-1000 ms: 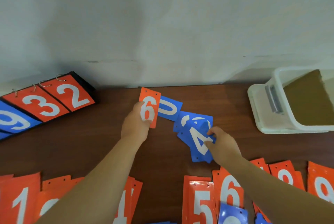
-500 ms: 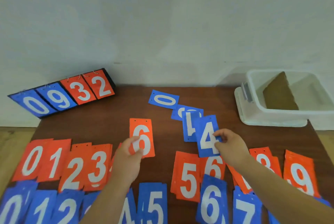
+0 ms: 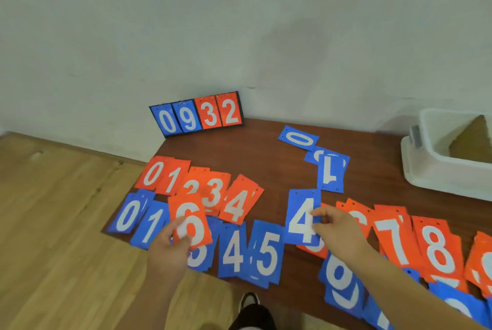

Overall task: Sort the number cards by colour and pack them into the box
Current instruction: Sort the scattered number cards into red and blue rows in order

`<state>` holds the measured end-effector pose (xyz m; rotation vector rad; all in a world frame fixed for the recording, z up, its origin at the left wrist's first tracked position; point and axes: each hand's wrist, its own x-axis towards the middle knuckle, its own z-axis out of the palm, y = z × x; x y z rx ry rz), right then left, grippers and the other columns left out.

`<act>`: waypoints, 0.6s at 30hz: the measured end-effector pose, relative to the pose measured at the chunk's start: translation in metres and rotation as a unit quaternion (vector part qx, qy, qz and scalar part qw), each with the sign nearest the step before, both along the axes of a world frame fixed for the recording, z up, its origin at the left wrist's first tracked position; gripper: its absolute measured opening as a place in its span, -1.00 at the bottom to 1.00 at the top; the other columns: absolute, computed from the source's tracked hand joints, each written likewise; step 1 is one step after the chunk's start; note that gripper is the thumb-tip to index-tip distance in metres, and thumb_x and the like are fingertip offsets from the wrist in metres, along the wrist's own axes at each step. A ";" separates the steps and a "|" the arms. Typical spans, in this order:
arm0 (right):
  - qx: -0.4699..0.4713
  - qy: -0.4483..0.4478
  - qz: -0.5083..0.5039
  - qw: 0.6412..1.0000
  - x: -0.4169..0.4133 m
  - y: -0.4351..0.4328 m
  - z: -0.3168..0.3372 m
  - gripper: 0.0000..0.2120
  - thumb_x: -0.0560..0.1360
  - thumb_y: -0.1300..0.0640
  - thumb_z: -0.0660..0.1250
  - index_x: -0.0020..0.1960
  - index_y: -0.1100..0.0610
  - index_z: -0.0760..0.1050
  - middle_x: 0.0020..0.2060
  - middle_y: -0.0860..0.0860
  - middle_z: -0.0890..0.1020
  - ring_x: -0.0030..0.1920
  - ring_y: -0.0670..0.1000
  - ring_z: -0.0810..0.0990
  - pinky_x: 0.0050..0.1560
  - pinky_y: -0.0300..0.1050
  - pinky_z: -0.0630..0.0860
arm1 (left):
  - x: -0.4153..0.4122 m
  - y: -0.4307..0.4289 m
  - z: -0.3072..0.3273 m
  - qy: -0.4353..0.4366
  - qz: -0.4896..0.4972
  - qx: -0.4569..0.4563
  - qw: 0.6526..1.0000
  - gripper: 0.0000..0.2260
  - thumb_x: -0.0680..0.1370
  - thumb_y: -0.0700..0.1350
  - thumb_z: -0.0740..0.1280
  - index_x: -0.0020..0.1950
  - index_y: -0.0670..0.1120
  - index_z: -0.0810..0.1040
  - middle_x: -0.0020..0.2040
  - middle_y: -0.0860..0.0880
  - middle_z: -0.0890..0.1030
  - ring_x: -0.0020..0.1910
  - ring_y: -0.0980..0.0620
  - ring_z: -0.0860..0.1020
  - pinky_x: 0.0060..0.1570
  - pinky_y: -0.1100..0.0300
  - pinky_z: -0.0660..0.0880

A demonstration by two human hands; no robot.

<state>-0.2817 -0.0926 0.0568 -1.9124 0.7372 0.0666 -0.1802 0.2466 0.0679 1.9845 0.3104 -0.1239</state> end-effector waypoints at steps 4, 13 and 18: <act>-0.025 0.008 0.044 0.999 0.015 0.028 0.005 -0.74 0.45 0.30 0.41 0.00 -0.04 0.60 -0.21 0.03 0.62 -0.33 0.00 0.58 -0.35 -0.27 0.46 | -0.010 0.030 -0.010 0.004 0.022 -0.022 0.999 -0.65 0.55 -0.30 0.42 0.10 0.18 0.63 0.17 -0.08 0.65 0.06 -0.09 0.65 -0.02 -0.05 0.64; -0.050 0.099 0.200 0.973 0.061 0.143 -0.043 -0.81 0.50 0.18 0.44 -0.07 -0.12 0.58 -0.24 -0.11 0.62 -0.31 -0.15 0.56 -0.32 -0.37 0.45 | 0.018 0.097 -0.020 0.043 -0.025 0.024 0.998 -0.71 0.55 -0.22 0.43 0.18 0.12 0.59 0.14 0.04 0.59 0.12 -0.04 0.59 0.12 -0.04 0.60; -0.091 0.180 0.228 0.953 0.076 0.160 -0.058 -0.86 0.52 0.11 0.40 0.07 -0.05 0.60 -0.05 -0.14 0.61 -0.11 -0.13 0.58 -0.19 -0.42 0.43 | 0.053 0.118 -0.027 0.070 -0.073 0.039 0.994 -0.64 0.49 -0.24 0.47 0.14 0.16 0.57 0.10 0.06 0.61 0.02 0.08 0.61 -0.01 0.10 0.61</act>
